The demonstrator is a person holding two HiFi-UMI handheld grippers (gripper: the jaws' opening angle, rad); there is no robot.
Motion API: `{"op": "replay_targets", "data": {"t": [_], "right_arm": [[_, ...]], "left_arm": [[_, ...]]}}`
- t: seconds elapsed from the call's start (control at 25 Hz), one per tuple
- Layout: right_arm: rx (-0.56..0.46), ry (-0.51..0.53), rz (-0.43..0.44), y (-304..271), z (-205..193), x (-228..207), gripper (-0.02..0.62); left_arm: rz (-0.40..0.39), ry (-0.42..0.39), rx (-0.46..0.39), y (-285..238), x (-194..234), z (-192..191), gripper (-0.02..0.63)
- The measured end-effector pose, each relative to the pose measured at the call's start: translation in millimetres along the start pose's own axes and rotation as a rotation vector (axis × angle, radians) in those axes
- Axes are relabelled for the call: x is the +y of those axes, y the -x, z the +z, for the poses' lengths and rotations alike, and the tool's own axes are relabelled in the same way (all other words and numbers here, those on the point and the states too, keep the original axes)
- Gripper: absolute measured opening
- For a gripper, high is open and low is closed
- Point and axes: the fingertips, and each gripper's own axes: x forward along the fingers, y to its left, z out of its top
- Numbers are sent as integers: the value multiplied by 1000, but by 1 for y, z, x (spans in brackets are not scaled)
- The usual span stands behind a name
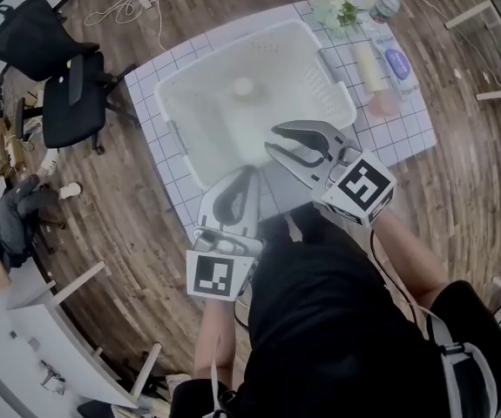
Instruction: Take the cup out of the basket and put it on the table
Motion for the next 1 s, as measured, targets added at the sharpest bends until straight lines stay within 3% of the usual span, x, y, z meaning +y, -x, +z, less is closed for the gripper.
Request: {"op": "replay_targets", "data": {"t": [0.24, 0.64, 1.0], "right_arm": [[31, 29, -31, -15, 4, -25, 122], [180, 119, -61, -51, -7, -77, 182], [313, 197, 7, -99, -27, -103, 211]], "left_arm": [[-16, 15, -13, -17, 7, 11, 9], [-5, -12, -34, -51, 28, 18, 9], [8, 18, -23, -66, 48, 11, 9]]}}
